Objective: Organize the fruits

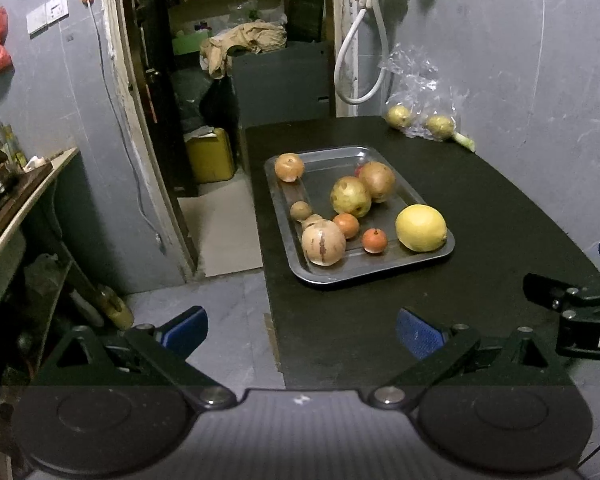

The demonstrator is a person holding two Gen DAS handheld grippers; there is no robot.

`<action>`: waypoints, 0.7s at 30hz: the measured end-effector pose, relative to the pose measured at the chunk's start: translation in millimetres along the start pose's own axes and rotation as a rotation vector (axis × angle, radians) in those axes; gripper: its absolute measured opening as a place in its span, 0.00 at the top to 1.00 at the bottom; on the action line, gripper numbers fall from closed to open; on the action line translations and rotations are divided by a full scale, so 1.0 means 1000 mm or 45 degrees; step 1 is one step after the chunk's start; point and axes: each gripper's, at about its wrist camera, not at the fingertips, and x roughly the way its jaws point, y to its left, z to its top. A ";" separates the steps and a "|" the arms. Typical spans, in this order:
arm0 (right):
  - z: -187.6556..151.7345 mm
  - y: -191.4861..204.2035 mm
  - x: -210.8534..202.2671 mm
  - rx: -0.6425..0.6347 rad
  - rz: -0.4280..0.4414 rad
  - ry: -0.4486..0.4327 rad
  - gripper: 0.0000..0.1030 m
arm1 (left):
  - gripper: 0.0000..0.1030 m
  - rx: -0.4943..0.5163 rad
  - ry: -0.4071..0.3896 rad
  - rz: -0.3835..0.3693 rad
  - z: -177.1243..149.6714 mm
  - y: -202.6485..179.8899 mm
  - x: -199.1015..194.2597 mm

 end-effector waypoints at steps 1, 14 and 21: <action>0.000 0.000 0.000 0.000 -0.001 0.002 0.01 | 0.00 -0.011 0.003 -0.011 0.000 0.001 0.000; 0.000 -0.004 -0.005 0.007 -0.014 0.002 0.01 | 0.00 -0.038 0.032 -0.004 -0.001 -0.001 0.002; 0.000 -0.005 -0.003 0.001 -0.005 0.001 0.01 | 0.00 -0.060 0.026 0.034 -0.001 0.001 0.004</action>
